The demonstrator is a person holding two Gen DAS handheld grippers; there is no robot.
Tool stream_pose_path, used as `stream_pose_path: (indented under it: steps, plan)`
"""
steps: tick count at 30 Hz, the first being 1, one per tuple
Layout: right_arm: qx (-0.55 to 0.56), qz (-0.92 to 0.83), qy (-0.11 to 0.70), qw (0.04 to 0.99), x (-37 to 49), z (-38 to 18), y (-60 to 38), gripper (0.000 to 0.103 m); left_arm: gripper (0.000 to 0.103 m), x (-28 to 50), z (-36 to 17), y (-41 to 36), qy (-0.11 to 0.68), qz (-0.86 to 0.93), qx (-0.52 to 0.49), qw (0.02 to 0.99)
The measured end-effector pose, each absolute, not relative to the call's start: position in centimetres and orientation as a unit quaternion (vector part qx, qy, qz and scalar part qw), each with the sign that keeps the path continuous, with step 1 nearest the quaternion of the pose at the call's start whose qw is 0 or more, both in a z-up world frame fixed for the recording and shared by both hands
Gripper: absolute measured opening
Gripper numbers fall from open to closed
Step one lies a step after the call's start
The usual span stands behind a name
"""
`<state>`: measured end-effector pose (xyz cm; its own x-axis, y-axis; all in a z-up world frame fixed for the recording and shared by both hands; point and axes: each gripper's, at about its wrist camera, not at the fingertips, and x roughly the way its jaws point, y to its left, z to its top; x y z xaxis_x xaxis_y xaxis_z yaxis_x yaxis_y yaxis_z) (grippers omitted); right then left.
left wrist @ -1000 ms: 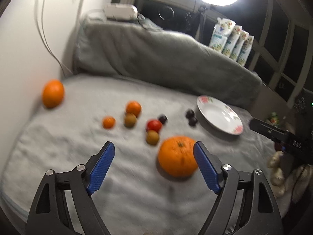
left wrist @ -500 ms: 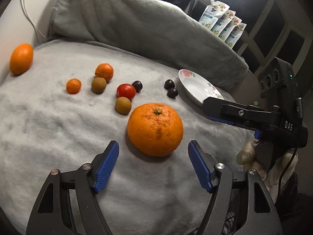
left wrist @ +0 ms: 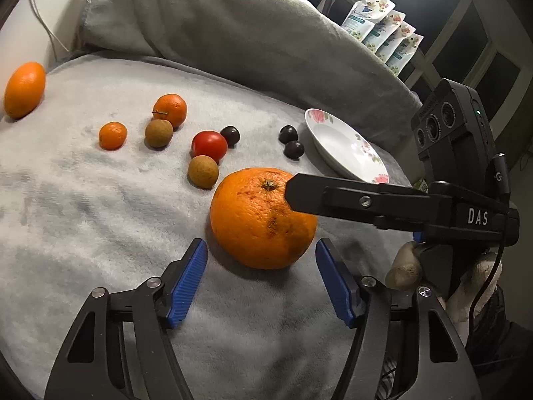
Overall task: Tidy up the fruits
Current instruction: 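Move the right gripper to the large orange and close around it, then carry the large orange with the right gripper onto the floral plate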
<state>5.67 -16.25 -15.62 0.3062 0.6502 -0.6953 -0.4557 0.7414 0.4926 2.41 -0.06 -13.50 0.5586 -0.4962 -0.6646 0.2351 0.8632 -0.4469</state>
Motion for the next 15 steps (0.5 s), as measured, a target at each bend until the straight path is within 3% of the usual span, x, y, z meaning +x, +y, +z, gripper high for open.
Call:
stream_pose_path:
  steps: [8, 15]
  plan:
    - [0.102, 0.355, 0.489, 0.791, 5.9, -16.3, -15.5, 0.089, 0.06, 2.6, -13.8, 0.0, 0.421, -0.215, -0.158, 0.867]
    - [0.106, 0.365, 0.502, 0.777, 6.2, -17.1, -14.7, 0.075, 0.058, 2.7, -13.7, -0.1, 0.42, -0.219, -0.158, 0.866]
